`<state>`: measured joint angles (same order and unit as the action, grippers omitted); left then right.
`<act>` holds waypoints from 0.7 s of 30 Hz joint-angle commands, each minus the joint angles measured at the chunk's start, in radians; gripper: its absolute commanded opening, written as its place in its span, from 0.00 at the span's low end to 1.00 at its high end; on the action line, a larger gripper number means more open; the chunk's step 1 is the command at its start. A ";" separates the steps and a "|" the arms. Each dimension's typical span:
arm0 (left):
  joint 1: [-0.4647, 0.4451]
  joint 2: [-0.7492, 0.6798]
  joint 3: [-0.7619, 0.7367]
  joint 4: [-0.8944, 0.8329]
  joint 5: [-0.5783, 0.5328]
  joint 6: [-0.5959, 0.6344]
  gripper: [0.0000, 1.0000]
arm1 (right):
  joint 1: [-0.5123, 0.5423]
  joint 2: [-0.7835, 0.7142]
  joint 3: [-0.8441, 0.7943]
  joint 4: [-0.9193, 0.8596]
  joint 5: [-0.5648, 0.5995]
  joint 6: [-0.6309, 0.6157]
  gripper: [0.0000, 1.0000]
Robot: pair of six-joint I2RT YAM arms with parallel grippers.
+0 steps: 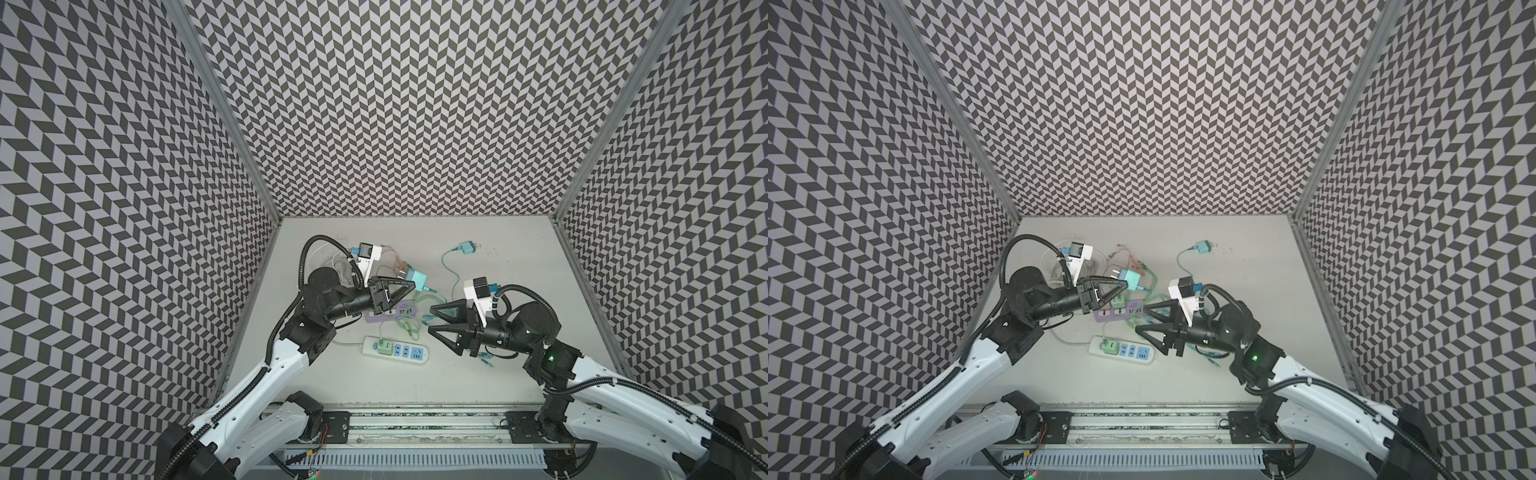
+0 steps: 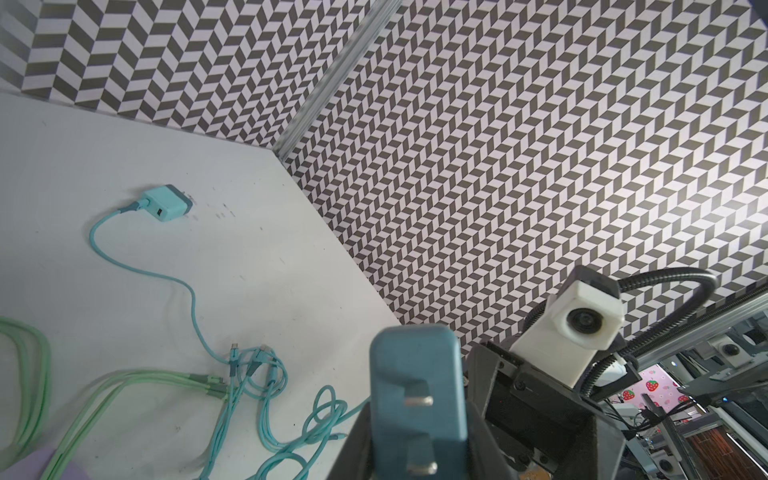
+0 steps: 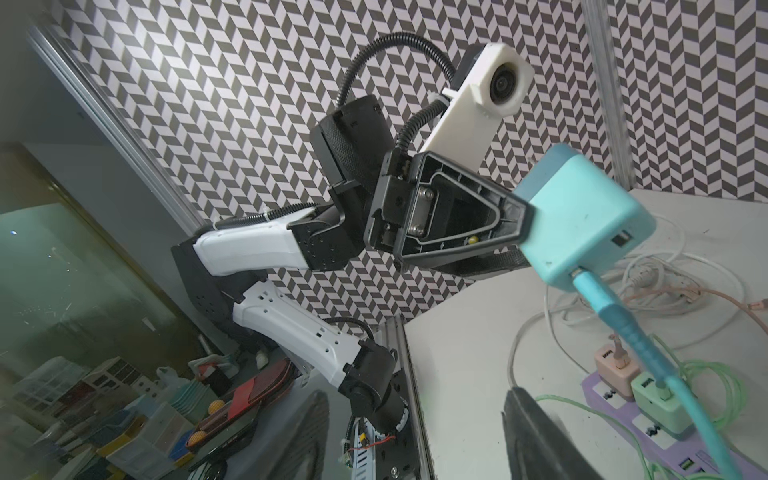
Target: Insert the plug
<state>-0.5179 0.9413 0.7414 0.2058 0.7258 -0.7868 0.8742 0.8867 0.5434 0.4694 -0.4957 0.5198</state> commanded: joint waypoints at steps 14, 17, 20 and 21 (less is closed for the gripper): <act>-0.031 -0.113 -0.081 0.200 -0.064 -0.080 0.00 | 0.003 0.181 -0.026 0.510 0.079 0.232 0.70; -0.037 -0.124 -0.091 0.201 -0.068 -0.080 0.00 | 0.003 0.203 -0.012 0.532 0.087 0.240 0.71; -0.042 -0.138 -0.098 0.202 -0.072 -0.078 0.00 | 0.003 0.223 -0.010 0.572 0.106 0.254 0.71; -0.042 -0.140 -0.099 0.201 -0.072 -0.077 0.00 | 0.003 0.229 -0.010 0.586 0.113 0.259 0.71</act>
<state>-0.5499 0.8253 0.6502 0.3595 0.6540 -0.8577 0.8742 1.1019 0.5053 0.9321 -0.4206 0.7410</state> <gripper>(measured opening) 0.288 0.711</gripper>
